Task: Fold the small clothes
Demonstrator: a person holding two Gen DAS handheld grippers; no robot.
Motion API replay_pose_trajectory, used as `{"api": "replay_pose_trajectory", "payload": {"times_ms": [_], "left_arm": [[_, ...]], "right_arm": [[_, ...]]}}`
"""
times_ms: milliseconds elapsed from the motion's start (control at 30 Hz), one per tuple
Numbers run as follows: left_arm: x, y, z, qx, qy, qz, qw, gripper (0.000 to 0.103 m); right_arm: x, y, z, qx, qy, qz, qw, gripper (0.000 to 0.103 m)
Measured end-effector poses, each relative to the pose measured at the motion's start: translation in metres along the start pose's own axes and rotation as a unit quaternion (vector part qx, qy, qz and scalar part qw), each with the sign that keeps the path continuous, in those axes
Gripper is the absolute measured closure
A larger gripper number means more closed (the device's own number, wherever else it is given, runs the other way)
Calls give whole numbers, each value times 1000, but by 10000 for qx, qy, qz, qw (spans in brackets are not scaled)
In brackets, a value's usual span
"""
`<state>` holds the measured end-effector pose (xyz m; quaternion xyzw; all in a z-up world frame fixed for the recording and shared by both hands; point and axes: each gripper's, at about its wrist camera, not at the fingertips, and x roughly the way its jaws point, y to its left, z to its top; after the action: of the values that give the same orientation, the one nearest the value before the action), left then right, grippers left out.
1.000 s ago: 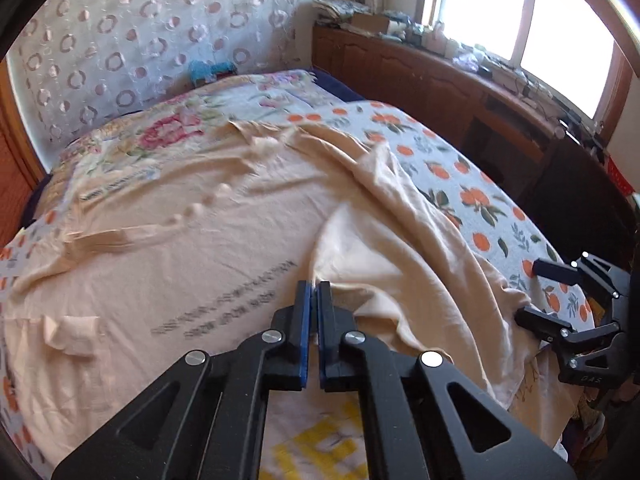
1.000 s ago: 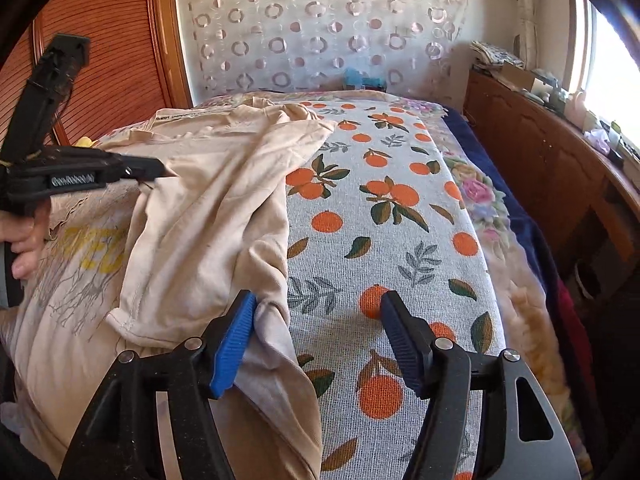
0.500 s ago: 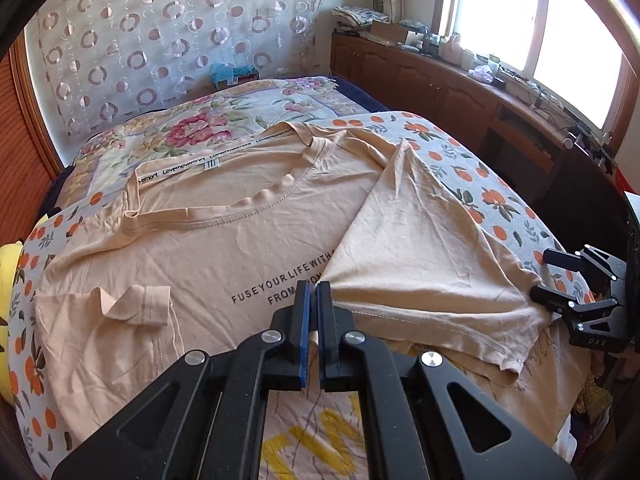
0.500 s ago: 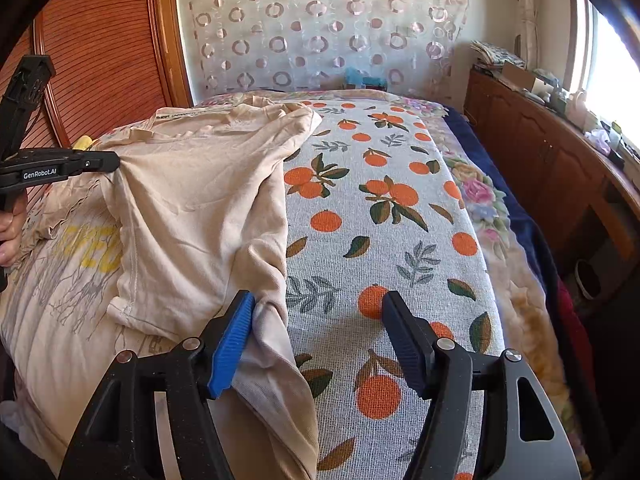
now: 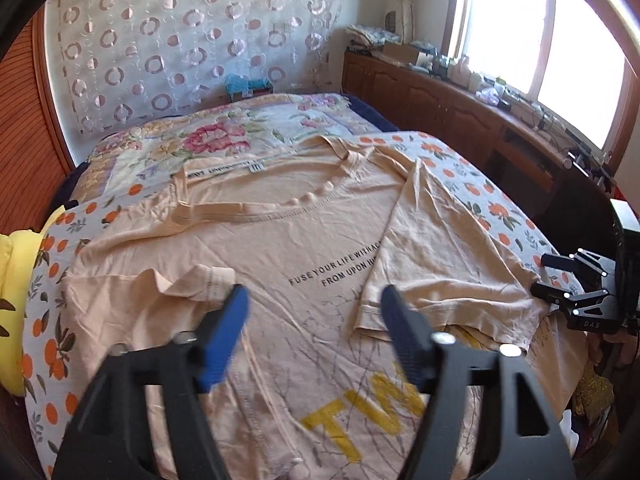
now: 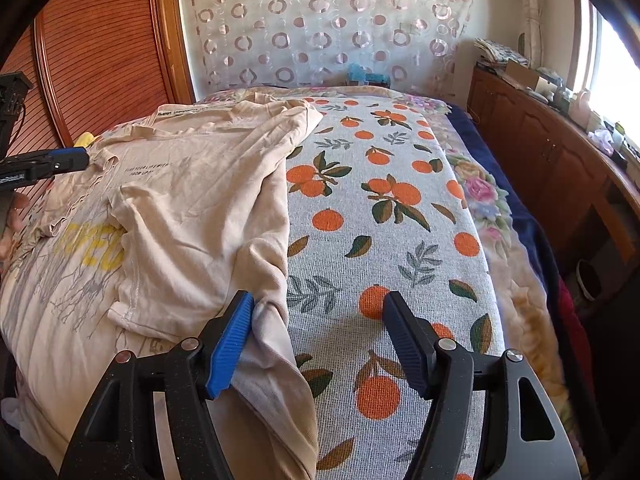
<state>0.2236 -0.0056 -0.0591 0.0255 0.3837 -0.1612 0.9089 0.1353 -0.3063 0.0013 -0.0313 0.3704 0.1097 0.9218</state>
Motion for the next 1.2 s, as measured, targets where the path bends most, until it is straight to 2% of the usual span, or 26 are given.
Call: {"api": "replay_pose_trajectory", "payload": {"times_ms": [133,567,700,900,1200], "left_arm": [[-13,17,-4,-287,-179,-43,9994,19],[-24,44,-21,-276,9,536,9982,19],[-23,53,-25,-319,79,560,9979,19],[-18,74,-22,-505,105,538,9972,19],[-7,127,-4,-790,87,655,9947,19]], "right_arm": [[1,-1,2,-4,38,57,10000,32],[-10,6,19,-177,-243,126,9995,31],[-6,13,28,-353,-266,146,9989,31],[9,22,54,-654,-206,256,9973,32],[54,8,103,-685,39,250,9973,32]]}}
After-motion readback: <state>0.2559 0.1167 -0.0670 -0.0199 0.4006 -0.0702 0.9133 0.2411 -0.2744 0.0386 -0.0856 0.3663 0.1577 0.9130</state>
